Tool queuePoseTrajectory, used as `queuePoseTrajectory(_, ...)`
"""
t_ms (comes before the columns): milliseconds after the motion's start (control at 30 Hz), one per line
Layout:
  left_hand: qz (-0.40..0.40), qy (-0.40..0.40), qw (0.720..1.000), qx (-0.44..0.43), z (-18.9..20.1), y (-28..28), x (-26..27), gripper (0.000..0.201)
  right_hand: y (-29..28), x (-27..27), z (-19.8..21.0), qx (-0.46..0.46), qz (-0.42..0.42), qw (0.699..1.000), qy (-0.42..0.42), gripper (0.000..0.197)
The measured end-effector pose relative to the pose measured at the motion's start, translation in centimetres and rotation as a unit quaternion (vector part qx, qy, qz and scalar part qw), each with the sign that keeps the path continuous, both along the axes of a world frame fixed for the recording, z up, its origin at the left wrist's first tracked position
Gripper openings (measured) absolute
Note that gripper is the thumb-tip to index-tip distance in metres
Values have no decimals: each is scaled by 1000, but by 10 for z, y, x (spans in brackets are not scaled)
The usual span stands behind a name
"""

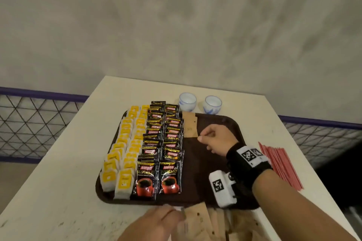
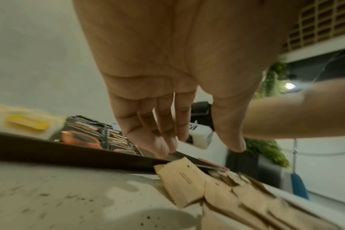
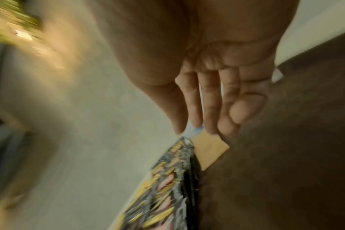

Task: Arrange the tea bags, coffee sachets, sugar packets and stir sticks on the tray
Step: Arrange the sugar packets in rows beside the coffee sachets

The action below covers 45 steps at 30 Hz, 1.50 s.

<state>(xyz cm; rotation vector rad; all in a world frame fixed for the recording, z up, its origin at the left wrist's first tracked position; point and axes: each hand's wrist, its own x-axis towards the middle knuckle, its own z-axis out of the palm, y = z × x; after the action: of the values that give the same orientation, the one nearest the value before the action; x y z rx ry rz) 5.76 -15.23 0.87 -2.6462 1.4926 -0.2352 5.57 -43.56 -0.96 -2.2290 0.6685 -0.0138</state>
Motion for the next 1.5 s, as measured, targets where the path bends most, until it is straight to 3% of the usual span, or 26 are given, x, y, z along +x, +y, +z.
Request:
queuePoseTrajectory(33, 11, 87, 996, 1, -23, -15, -35, 31, 5, -18, 12, -16, 36, 999, 7, 14)
queuePoseTrajectory(67, -54, 197, 978, -30, -29, -19, -37, 39, 12, -38, 22, -34, 66, 997, 19, 13)
queuePoseTrajectory(100, -43, 245, 966, 68, -29, -24, -58, 45, 18, -58, 30, -51, 91, 994, 33, 13)
queuePoseTrajectory(133, -31, 301, 949, 90, -26, -36, -69, 47, 23, -77, 35, -67, 113, 990, 52, 14)
queuePoseTrajectory(200, 9, 249, 967, 54, -27, -45, -62, 49, 34, -112, 39, -78, 148, 981, 98, 17)
queuePoseTrajectory(300, 23, 234, 969, 77, -35, -54, -75, 45, 49, -145, 35, -53, 176, 971, 150, 22)
queuePoseTrajectory(433, 57, 298, 953, 4, -33, -46, -71, 35, 63, -163, 25, -29, 178, 977, 112, 31)
queuePoseTrajectory(600, 32, 459, 860, -221, -16, -34, -59, 30, 78, -158, 21, 71, 173, 982, 15, 23)
queuePoseTrajectory(700, 50, 493, 810, -313, 0, -35, -54, 26, 79, -150, 25, 100, 139, 984, -43, 18)
queuePoseTrajectory(800, 60, 496, 786, -365, 9, -36, -49, 23, 80, -144, 32, 96, 146, 983, -58, 14)
queuePoseTrajectory(900, 76, 476, 782, -395, 14, -38, -44, 23, 73, -135, 43, 81, 159, 982, -54, 12)
queuePoseTrajectory(967, 105, 427, 804, -401, 15, -36, -39, 23, 54, -121, 45, 76, 135, 986, -55, 9)
queuePoseTrajectory(1067, 133, 371, 835, -383, 15, -27, -33, 24, 17, -82, 33, 105, 28, 992, -61, 11)
queuePoseTrajectory(1167, 158, 384, 834, -362, 13, -18, -28, 23, -13, -31, 8, 136, -75, 987, -33, 15)
queuePoseTrajectory(1400, 163, 389, 841, -338, 10, -5, -14, 19, -19, 45, -37, 137, -146, 980, 8, 20)
queuePoseTrajectory(1500, 149, 381, 843, -349, 6, -4, -10, 53, -15, 55, -40, 118, -163, 980, 9, 18)
